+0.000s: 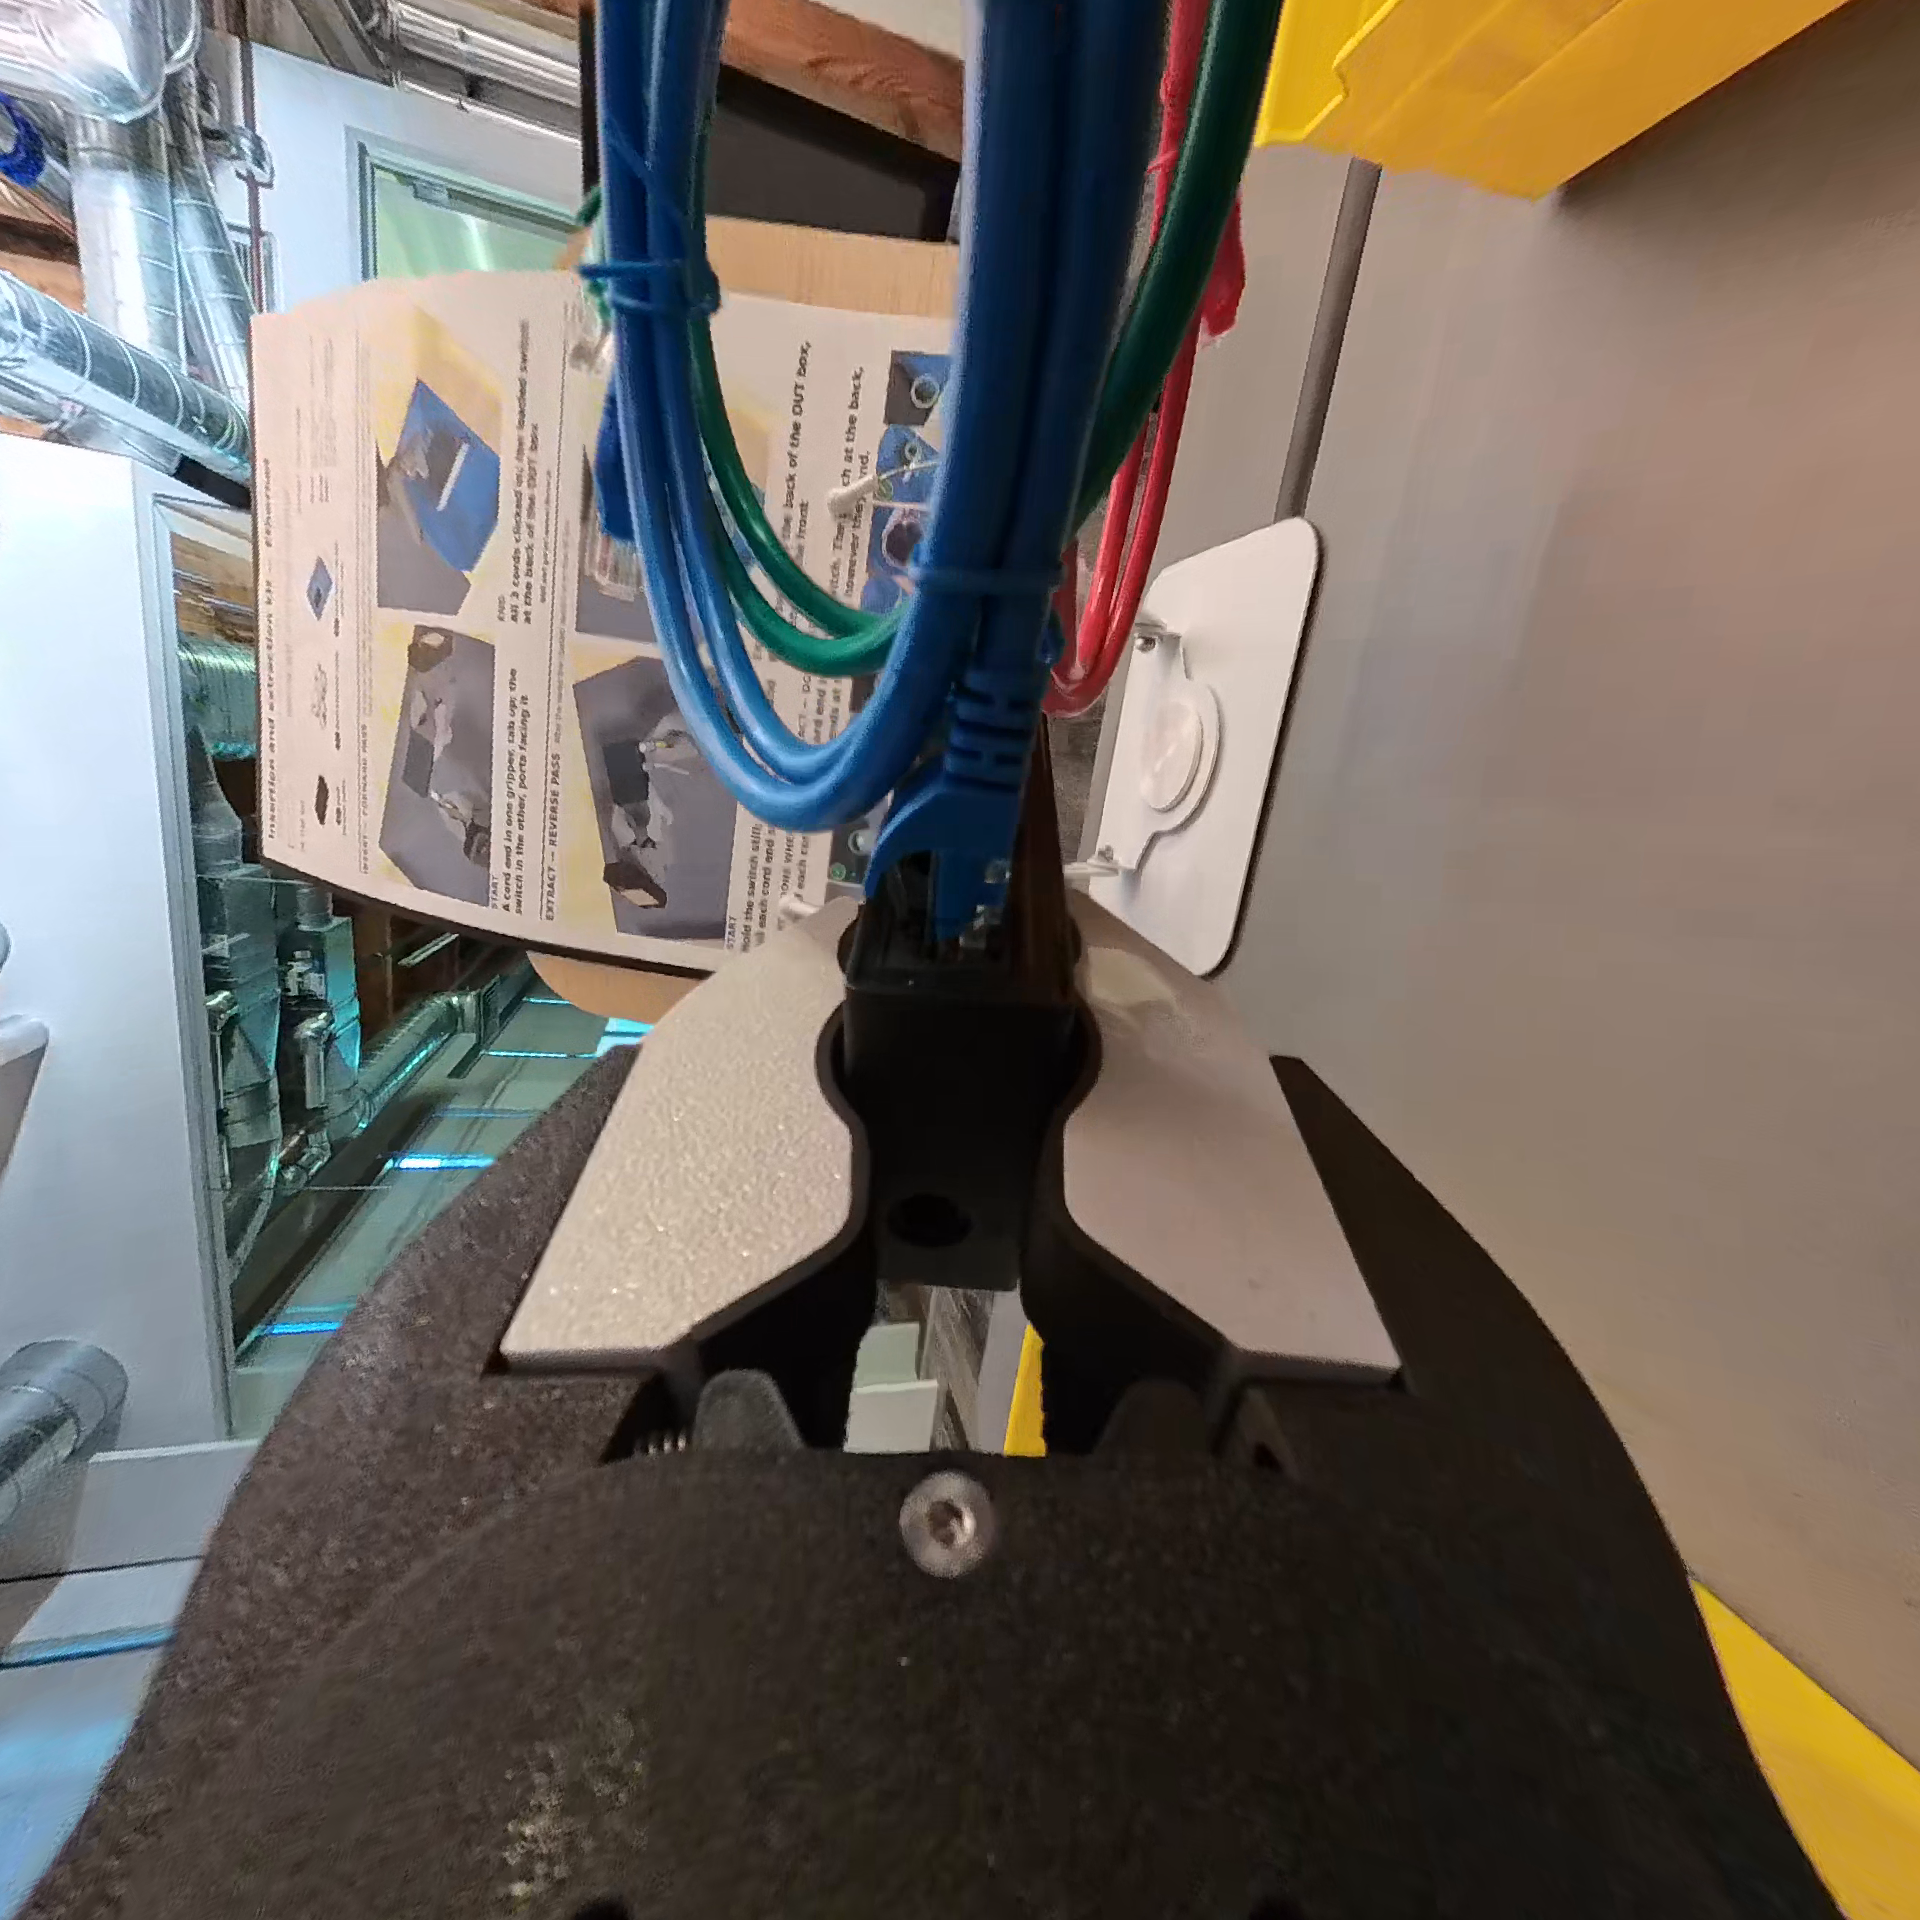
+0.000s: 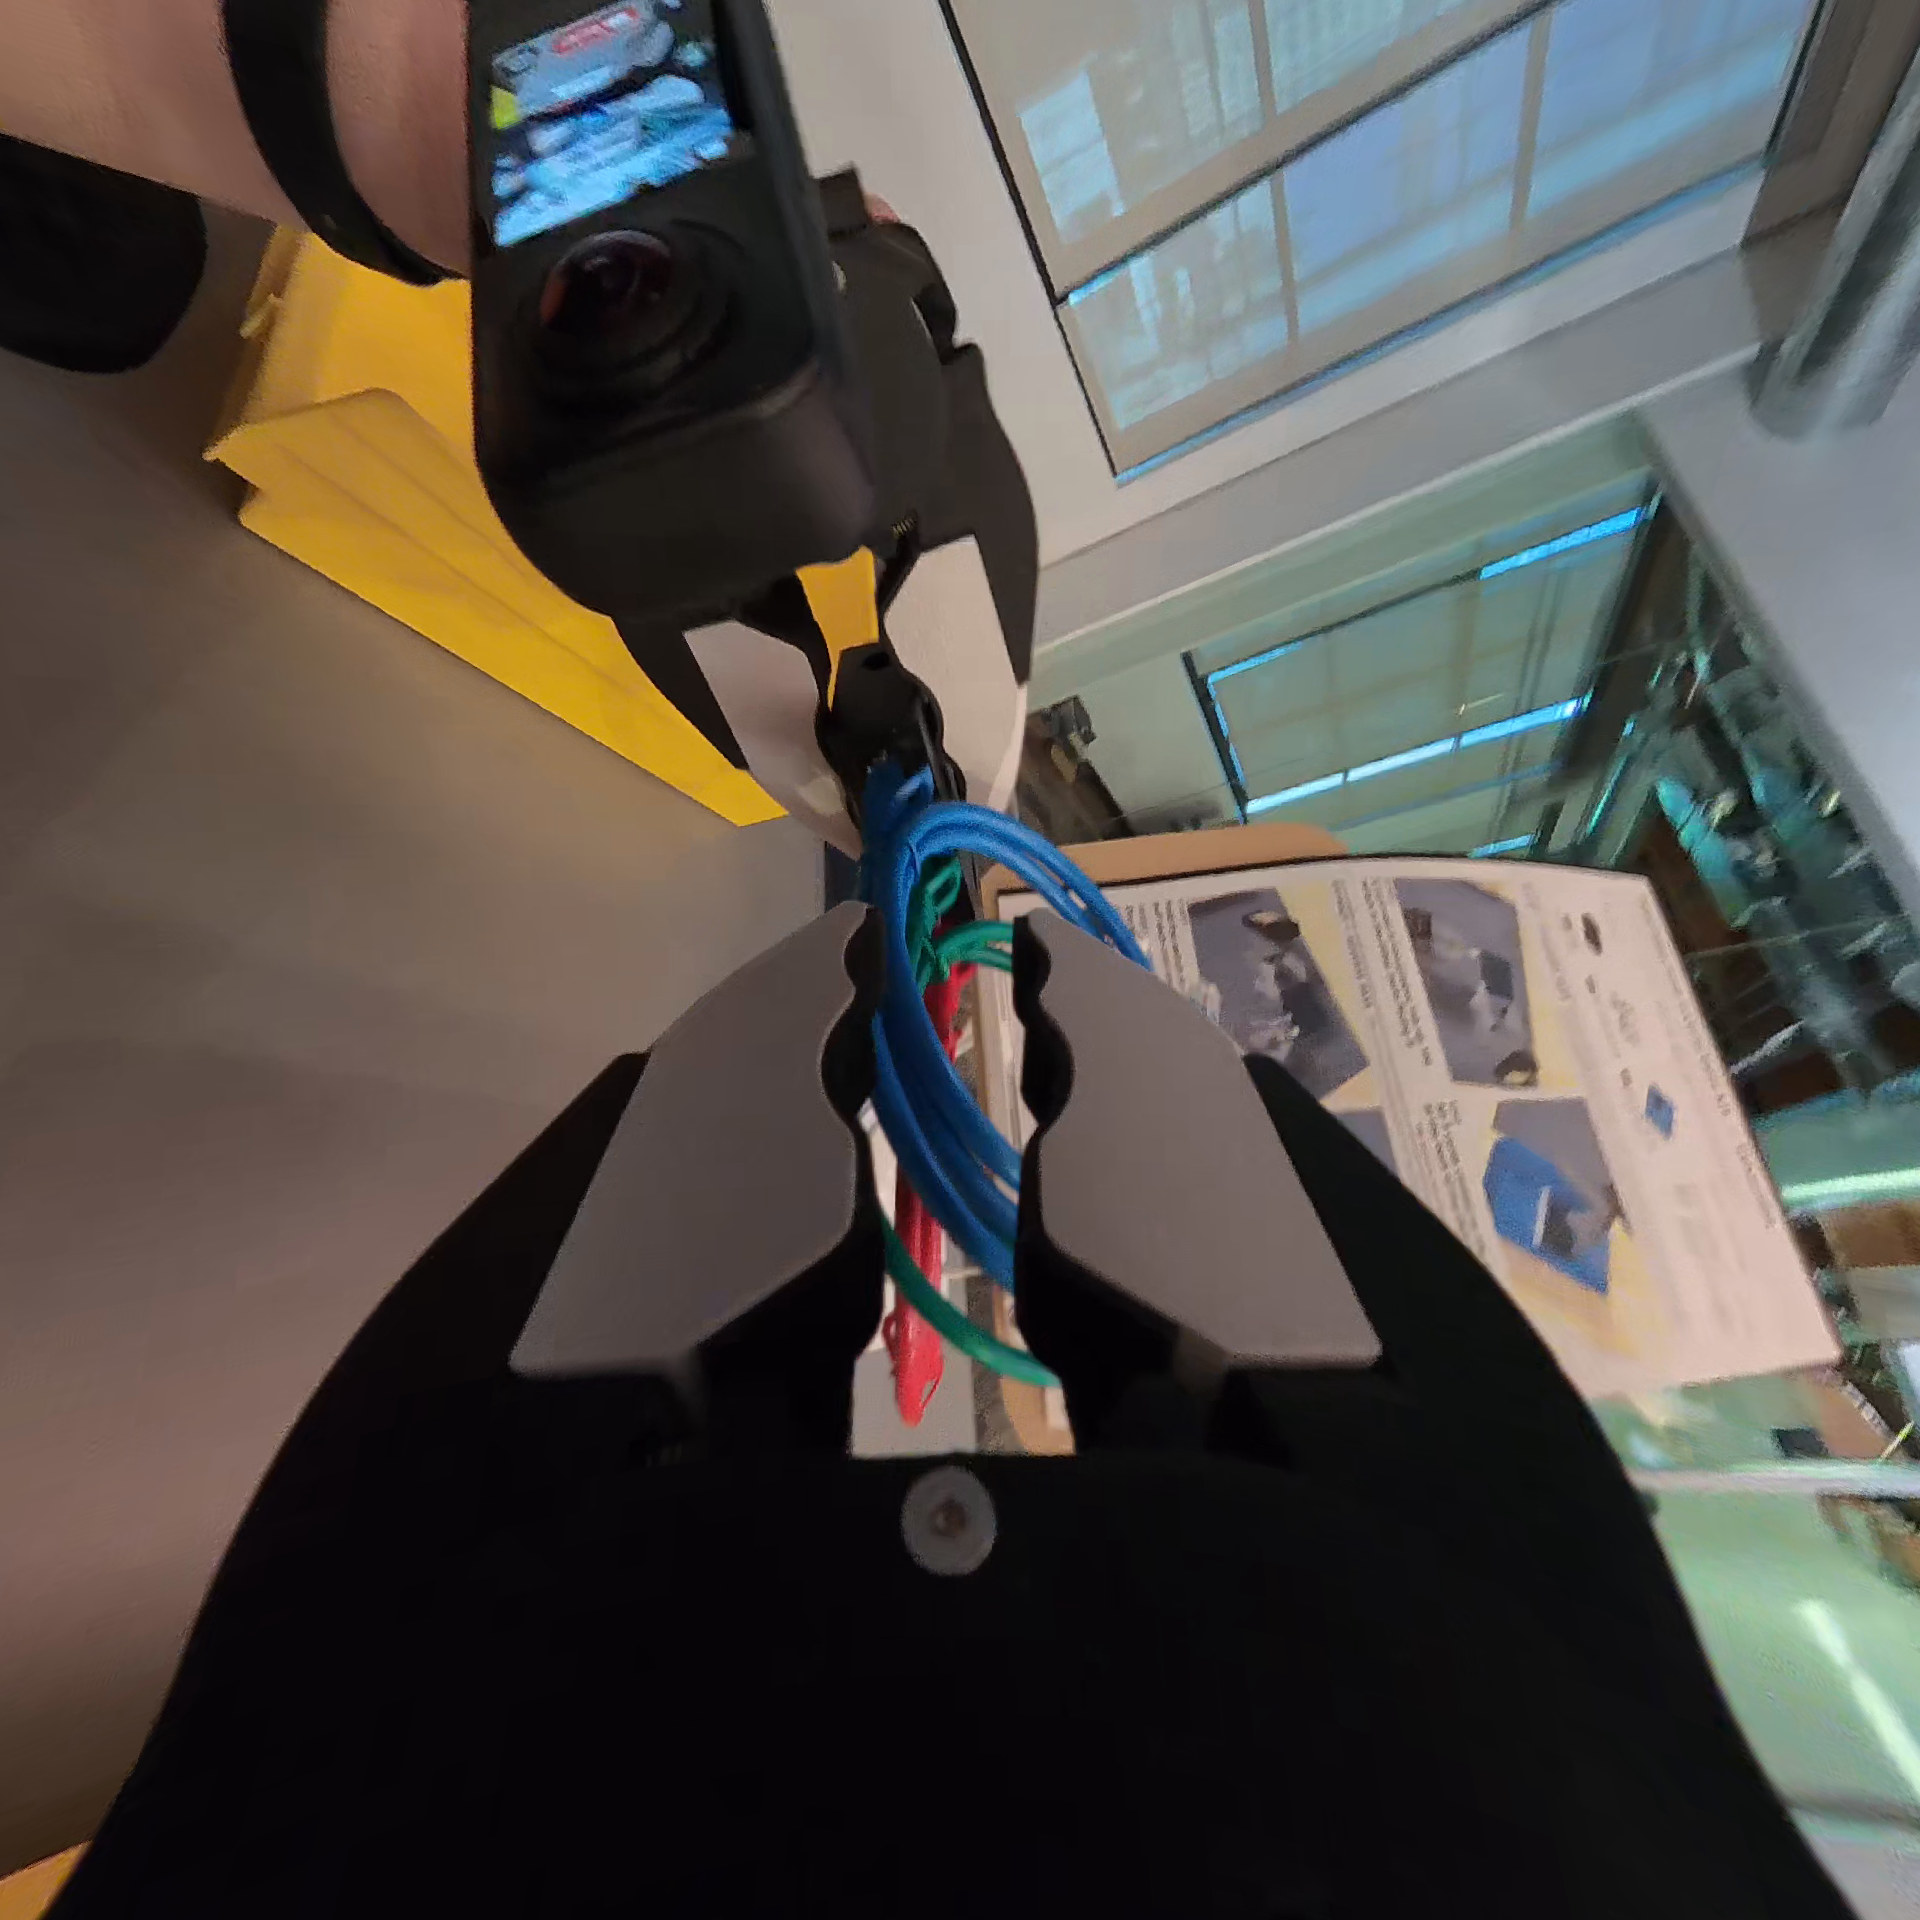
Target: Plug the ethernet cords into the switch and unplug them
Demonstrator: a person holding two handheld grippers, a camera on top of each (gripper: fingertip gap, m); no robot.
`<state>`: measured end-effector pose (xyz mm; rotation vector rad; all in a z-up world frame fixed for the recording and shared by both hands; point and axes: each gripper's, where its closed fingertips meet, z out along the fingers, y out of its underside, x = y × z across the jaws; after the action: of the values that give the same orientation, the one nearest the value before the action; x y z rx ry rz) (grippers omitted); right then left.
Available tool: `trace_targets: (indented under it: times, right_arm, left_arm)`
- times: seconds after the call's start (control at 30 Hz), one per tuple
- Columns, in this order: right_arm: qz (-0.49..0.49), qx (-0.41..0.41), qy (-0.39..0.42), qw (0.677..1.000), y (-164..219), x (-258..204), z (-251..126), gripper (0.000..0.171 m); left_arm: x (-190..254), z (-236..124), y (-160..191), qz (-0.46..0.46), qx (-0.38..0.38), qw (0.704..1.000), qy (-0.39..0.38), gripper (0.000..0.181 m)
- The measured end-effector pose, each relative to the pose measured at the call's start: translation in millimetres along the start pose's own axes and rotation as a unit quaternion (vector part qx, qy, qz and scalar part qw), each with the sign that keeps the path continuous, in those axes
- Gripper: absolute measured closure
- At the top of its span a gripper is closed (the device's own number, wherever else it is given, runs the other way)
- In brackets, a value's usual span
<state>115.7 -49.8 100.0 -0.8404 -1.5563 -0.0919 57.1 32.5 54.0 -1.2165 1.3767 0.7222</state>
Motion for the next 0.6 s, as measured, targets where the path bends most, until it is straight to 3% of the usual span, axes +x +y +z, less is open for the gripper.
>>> trace_targets:
  times: [0.3,0.6]
  right_arm:
    - [0.038,-0.076,0.025,0.996,26,12,3,0.146]
    - [0.033,-0.083,0.027,0.996,30,13,3,0.145]
  left_arm:
    - [-12,2,31,-0.023,-0.035,0.999,-0.008,0.151]
    - [-12,1,30,-0.022,-0.033,0.999,-0.009,0.151]
